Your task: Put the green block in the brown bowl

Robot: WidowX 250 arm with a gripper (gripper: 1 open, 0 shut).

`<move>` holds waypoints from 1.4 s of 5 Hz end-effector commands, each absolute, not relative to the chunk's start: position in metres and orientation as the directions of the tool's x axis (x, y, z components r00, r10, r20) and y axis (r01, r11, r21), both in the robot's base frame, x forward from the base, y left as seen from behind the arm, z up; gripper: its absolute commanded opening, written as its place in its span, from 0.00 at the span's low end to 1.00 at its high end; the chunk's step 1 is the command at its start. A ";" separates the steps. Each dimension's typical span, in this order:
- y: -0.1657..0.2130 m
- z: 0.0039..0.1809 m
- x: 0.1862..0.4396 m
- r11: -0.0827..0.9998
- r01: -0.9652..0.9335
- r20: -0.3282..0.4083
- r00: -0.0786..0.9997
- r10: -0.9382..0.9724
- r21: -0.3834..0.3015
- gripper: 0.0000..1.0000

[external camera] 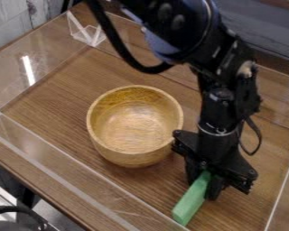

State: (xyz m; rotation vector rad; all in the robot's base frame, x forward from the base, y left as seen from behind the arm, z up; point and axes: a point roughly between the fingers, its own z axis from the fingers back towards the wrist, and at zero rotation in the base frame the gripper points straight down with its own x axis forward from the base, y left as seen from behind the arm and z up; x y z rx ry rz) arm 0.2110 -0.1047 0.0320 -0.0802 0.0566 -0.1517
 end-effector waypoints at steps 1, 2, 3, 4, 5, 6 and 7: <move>-0.106 0.062 0.221 0.985 0.125 0.001 0.992 -0.126 -0.117 0.00; -0.101 0.099 0.224 0.987 0.091 0.015 0.996 -0.090 -0.130 0.00; -0.084 0.149 0.230 0.991 0.011 0.046 0.999 -0.005 -0.135 0.00; -0.053 0.199 0.244 0.987 -0.082 0.082 0.992 0.094 -0.140 0.00; -0.066 0.181 0.246 0.988 -0.068 0.089 0.993 0.081 -0.140 0.00; -0.077 0.163 0.248 0.989 -0.042 0.104 0.993 0.058 -0.143 0.00; -0.088 0.153 0.253 0.990 -0.015 0.121 0.992 0.032 -0.138 0.00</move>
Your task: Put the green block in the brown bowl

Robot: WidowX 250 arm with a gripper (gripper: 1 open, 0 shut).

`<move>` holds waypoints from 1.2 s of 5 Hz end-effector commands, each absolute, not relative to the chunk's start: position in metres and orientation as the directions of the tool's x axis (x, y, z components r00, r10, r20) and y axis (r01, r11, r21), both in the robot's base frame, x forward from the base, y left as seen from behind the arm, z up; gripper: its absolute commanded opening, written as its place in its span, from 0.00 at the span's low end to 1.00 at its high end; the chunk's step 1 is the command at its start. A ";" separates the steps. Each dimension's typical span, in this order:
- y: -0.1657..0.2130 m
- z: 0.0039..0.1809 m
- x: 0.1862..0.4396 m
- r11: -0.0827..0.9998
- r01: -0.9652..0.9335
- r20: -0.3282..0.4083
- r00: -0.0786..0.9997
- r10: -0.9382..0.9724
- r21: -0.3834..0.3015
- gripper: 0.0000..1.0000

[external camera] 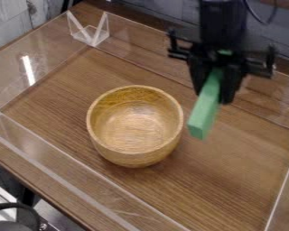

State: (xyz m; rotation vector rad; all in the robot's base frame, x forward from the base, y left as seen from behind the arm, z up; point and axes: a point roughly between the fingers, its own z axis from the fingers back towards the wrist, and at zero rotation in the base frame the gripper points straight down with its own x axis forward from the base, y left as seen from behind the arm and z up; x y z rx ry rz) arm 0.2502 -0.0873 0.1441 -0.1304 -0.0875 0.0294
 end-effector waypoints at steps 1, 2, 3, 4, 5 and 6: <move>-0.090 0.148 0.258 0.990 0.000 0.144 0.989 0.020 -0.139 0.00; -0.073 0.147 0.241 0.991 0.006 0.137 0.991 0.013 -0.135 0.00; -0.060 0.143 0.233 0.991 -0.022 0.143 0.989 0.041 -0.136 0.00; -0.052 0.141 0.226 0.989 -0.051 0.151 0.986 0.072 -0.139 0.00; -0.050 0.137 0.220 0.988 -0.067 0.152 0.984 0.089 -0.142 0.00; -0.049 0.135 0.216 0.986 -0.080 0.152 0.983 0.102 -0.145 0.00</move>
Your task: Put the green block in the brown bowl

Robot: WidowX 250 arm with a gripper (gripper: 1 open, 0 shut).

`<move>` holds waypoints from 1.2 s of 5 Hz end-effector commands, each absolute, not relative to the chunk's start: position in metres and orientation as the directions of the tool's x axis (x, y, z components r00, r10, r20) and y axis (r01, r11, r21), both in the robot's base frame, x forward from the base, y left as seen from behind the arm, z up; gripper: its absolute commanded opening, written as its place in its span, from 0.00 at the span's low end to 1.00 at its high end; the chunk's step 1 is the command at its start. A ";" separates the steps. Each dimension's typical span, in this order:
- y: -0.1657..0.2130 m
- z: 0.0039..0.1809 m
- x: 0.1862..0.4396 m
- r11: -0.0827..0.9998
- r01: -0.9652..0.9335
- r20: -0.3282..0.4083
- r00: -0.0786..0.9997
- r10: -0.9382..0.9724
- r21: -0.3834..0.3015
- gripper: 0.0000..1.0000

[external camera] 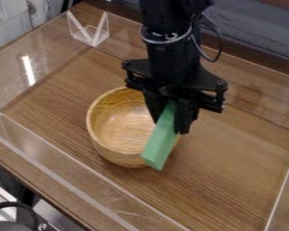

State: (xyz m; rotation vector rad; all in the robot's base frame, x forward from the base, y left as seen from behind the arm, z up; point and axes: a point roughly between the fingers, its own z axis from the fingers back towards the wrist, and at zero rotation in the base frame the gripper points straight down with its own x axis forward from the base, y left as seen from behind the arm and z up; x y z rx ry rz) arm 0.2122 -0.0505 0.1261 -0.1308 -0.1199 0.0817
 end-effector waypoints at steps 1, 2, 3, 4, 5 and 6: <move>-0.047 0.133 0.212 0.985 -0.087 0.152 0.982 0.110 -0.149 0.00; -0.047 0.132 0.210 0.984 -0.088 0.154 0.982 0.112 -0.153 0.00; -0.048 0.130 0.209 0.983 -0.090 0.158 0.981 0.115 -0.157 0.00; -0.049 0.127 0.209 0.983 -0.091 0.165 0.979 0.118 -0.161 0.00; -0.048 0.123 0.210 0.982 -0.091 0.171 0.978 0.119 -0.163 0.00; -0.047 0.118 0.212 0.982 -0.093 0.177 0.977 0.122 -0.166 0.00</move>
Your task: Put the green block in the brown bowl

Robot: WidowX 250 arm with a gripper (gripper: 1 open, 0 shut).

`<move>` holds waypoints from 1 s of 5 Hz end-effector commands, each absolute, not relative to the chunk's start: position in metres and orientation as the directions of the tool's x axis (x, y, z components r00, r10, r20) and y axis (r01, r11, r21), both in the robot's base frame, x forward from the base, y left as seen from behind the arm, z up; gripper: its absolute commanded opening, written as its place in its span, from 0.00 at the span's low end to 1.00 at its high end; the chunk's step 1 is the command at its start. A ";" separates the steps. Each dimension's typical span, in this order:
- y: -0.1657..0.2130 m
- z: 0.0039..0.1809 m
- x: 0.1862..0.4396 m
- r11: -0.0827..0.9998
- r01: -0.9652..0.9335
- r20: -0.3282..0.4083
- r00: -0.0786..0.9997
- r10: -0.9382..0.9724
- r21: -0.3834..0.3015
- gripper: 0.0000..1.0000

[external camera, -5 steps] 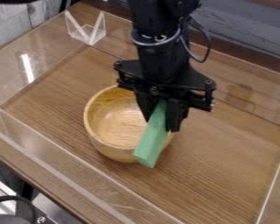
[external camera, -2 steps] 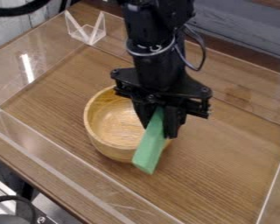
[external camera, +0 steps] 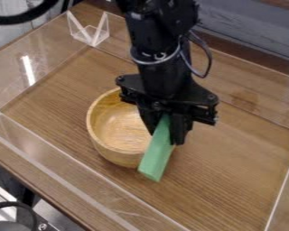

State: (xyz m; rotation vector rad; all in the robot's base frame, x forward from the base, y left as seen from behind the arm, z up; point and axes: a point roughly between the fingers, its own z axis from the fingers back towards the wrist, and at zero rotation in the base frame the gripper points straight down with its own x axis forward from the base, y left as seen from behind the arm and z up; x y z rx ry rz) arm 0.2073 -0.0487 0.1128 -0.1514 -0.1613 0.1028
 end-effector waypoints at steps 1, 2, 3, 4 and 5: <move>-0.047 0.115 0.214 0.981 -0.094 0.184 0.975 0.125 -0.171 0.00; -0.046 0.113 0.215 0.980 -0.094 0.190 0.974 0.127 -0.176 0.00; -0.044 0.111 0.215 0.979 -0.094 0.194 0.972 0.129 -0.182 0.00; -0.042 0.111 0.216 0.978 -0.094 0.196 0.972 0.131 -0.186 0.00; -0.041 0.111 0.217 0.977 -0.091 0.200 0.971 0.130 -0.192 0.00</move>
